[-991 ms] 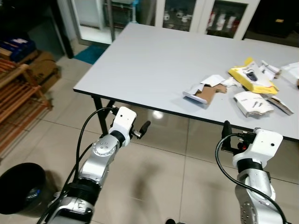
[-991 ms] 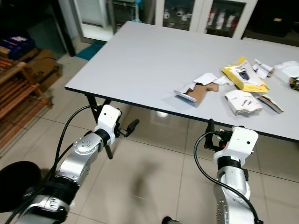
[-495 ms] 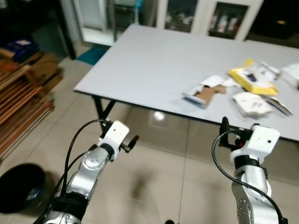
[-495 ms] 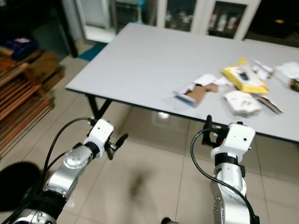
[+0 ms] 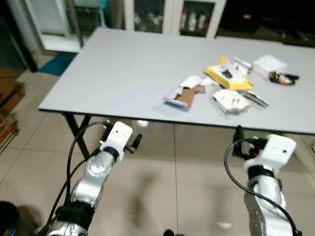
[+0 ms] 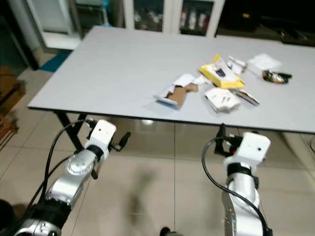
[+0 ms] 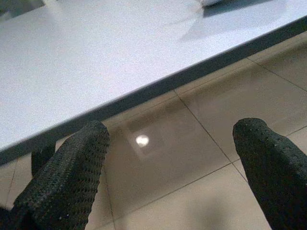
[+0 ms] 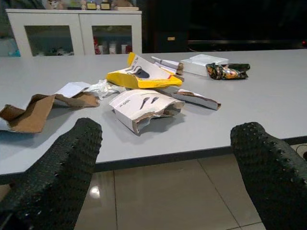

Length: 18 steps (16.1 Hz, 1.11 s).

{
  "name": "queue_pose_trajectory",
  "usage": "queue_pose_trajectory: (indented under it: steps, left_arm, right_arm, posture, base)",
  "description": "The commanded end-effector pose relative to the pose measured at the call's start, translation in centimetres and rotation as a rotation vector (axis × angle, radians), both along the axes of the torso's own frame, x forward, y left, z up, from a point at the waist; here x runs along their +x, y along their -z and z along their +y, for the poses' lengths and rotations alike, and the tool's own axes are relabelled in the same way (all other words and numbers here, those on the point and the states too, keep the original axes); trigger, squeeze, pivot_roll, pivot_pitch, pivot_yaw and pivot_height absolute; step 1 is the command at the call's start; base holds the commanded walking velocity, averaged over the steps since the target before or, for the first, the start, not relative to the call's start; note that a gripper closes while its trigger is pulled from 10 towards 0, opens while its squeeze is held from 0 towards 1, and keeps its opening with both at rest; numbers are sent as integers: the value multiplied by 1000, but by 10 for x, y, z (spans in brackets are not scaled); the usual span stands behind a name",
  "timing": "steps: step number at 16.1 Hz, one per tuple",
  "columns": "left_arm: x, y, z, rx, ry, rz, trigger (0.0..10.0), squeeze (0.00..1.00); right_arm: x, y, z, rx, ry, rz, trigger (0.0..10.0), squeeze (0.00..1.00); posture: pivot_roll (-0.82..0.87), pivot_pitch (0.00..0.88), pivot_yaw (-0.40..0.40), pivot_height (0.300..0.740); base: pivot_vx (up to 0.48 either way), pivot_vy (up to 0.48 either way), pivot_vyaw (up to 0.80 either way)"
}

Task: Picking trash to rubbish bin

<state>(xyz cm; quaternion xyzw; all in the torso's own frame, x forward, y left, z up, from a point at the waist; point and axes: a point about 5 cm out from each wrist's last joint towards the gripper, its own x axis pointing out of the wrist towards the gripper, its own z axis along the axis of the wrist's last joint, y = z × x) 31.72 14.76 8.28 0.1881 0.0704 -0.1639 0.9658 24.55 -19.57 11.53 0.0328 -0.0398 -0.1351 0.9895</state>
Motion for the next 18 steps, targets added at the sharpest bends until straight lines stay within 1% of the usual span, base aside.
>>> queue_pose_trajectory:
  steps: [1,3,4,5,6,7,10,13,16,18]
  left_arm:
    - [7,-11,-7,-1,18,-16,10000,0]
    - [13,-14,-11,2,13,-12,10000,0]
    - [16,-10,-14,-3,16,28,10000,0]
    - [17,-8,-15,-10,6,40,10000,0]
    - [17,-8,-15,-9,4,39,10000,0]
    - [17,-7,-20,7,27,34,10000,0]
    - [26,-15,-20,29,53,18,10000,0]
    - [29,-18,-28,52,107,10,10000,0]
    - [31,-20,-29,51,116,11,10000,0]
    - [32,-18,-32,54,126,15,10000,0]
  right_arm:
    - [2,-1,0,2,20,-18,10000,0]
    - [1,-2,0,14,30,-30,10000,0]
    - [-1,0,1,16,33,-34,10000,0]
    - [-1,1,1,16,34,-33,10000,0]
    - [-1,1,1,15,35,-36,10000,0]
    - [1,1,0,16,44,-42,10000,0]
    - [9,-1,0,22,69,-73,10000,0]
    - [6,3,0,36,103,-78,10000,0]
    - [5,4,-2,40,124,-85,10000,0]
    - [6,3,-5,29,126,-93,10000,0]
  posture:
    - [251,19,-6,740]
    - [246,21,2,740]
    - [245,11,4,740]
    - [245,2,4,740]
    - [249,0,3,740]
    - [255,0,6,740]
    - [254,0,65,740]
    - [245,0,90,740]
    - [227,0,112,740]
    - [211,0,104,740]
  base:
    - [0,0,-750]
    - [0,0,-737]
    - [0,0,0]
    - [0,0,0]
    - [0,0,0]
    - [0,0,0]
    - [0,0,0]
    - [0,0,0]
    - [0,0,0]
    - [0,0,0]
